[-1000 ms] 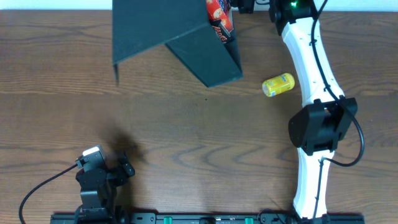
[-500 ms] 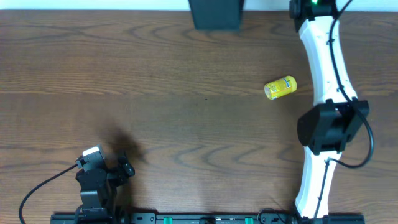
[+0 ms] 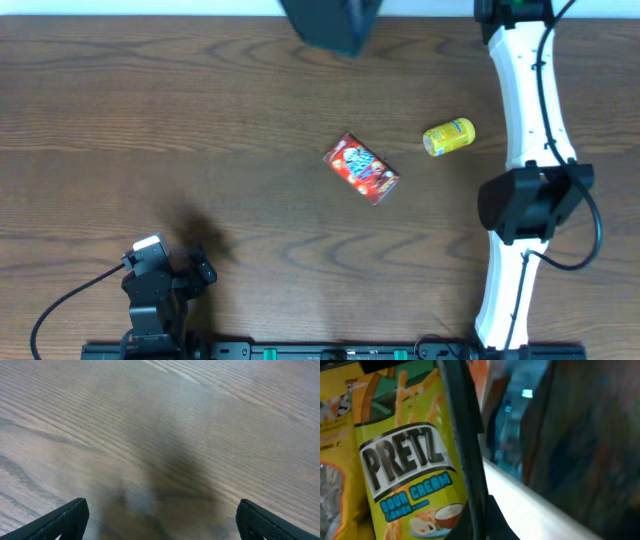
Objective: 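Lift and invert the box with the right gripper, dumping snacks onto table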
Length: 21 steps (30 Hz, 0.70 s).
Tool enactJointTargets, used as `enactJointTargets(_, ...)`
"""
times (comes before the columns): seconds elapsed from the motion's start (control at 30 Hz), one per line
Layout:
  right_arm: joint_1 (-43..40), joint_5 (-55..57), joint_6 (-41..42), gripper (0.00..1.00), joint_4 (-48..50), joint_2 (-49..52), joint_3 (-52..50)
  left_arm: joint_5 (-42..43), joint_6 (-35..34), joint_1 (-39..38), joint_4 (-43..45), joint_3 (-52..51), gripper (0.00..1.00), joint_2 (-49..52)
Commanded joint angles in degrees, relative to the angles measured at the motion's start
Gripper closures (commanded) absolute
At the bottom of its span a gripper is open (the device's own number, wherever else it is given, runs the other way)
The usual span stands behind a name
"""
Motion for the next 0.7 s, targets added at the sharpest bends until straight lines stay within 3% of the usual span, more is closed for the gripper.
enactJointTargets(0.0,-0.92,7.56,1.55,0.99,-5.22,-2.75,9.97,-0.76,-0.17,0.17,-1.36,-0.83,0.05,-0.28)
enactJointTargets(0.07,-0.83,0.28,-3.34,0.99,-17.84,-2.75,11.69,-0.79,-0.17,0.17,-1.33,-0.83,0.05,-0.28)
enactJointTargets(0.17,1.49,-2.51,-19.12,0.99,-37.07,-2.75,11.37,-0.79,-0.17,0.17,-1.33,-0.83,0.05,-0.28)
enactJointTargets(0.2,1.88,-1.51,-21.81,0.99,-37.11,-2.75,11.37,-0.79,-0.17,0.17,-1.36,-0.83,0.05,-0.28)
enactJointTargets(0.23,2.03,0.61,-21.40,0.99,-30.67,-2.80,12.11,-0.79,-0.17,0.17,-1.33,-0.83,0.05,-0.28)
enactJointTargets(0.27,1.57,3.10,-18.56,0.99,-22.40,-2.86,13.42,-0.79,-0.17,0.17,-1.33,-0.83,0.05,-0.28)
enactJointTargets(0.33,0.33,6.97,-14.53,0.99,-15.63,-3.28,15.82,-0.79,-0.17,0.17,-1.33,-0.83,0.05,-0.28)
enactJointTargets(0.47,-1.03,-5.86,-13.29,0.99,-22.45,-4.26,17.62,-0.79,-0.17,0.17,-1.36,-0.83,0.05,-0.28)
enactJointTargets(0.53,0.02,-9.57,-19.23,0.99,-27.52,-4.24,16.96,-0.79,-0.17,0.17,-1.36,-0.83,0.05,-0.28)
enactJointTargets(0.6,1.16,-0.50,-25.97,0.99,-28.46,-4.24,16.35,-0.79,-0.17,0.17,-1.33,-0.83,0.05,-0.28)
enactJointTargets(0.67,1.99,15.96,-25.90,0.99,-22.05,-4.37,16.48,-0.79,-0.17,0.17,-1.33,-0.83,0.05,-0.28)
